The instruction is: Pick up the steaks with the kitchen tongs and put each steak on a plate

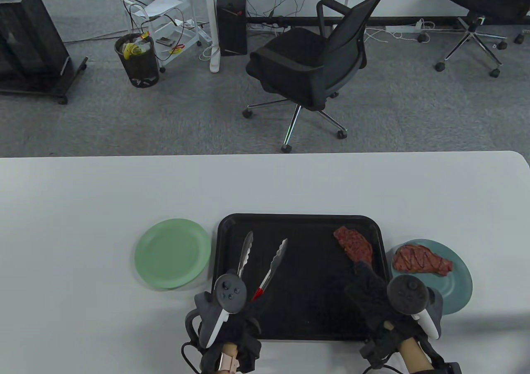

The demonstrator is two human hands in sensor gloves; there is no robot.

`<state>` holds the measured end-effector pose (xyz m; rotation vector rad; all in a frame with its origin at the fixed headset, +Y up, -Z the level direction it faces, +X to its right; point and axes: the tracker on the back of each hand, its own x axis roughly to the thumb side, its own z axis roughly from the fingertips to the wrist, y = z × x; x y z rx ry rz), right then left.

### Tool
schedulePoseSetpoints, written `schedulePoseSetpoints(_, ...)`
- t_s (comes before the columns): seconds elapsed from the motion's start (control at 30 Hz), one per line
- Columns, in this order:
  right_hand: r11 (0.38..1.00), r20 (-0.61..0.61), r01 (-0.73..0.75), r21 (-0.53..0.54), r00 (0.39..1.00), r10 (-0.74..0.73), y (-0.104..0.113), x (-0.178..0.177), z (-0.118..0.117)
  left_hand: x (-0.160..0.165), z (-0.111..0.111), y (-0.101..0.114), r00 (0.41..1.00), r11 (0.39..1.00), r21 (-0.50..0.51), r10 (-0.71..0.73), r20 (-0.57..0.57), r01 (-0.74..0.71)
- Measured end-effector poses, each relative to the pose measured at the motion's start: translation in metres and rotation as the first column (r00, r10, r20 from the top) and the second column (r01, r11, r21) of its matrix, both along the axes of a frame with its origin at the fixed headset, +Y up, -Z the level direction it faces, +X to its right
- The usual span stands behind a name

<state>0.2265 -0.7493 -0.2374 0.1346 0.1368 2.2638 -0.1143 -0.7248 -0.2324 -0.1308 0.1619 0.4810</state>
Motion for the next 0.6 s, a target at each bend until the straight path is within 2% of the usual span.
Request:
schedulePoseSetpoints(0.1, 0.986, -0.062, 0.153, -0.065, 0.986, -0.157, -0.003, -0.007, 0.002, 0.018, 0.005, 0.006, 0.994, 0.994, 0.036, 0.099, 0.055, -0.101)
schedulePoseSetpoints(0.17, 0.956, -0.098, 0.267, -0.118, 0.955, -0.279, -0.005, -0.013, 0.003, 0.031, 0.008, 0.009, 0.981, 0.984, 0.039, 0.169, 0.099, -0.174)
schedulePoseSetpoints(0.3, 0.852, -0.142, 0.446, -0.275, 0.857, -0.495, -0.011, -0.026, 0.006, 0.052, 0.015, 0.01, 0.93, 0.944, 0.012, 0.324, 0.174, -0.331)
schedulePoseSetpoints(0.43, 0.781, -0.178, 0.508, -0.363, 0.785, -0.593, -0.014, -0.036, 0.009, 0.064, 0.02, 0.009, 0.89, 0.914, -0.026, 0.401, 0.215, -0.405)
schedulePoseSetpoints(0.6, 0.752, -0.19, 0.516, -0.409, 0.758, -0.624, -0.016, -0.043, 0.012, 0.072, 0.024, 0.009, 0.879, 0.915, -0.048, 0.399, 0.262, -0.401)
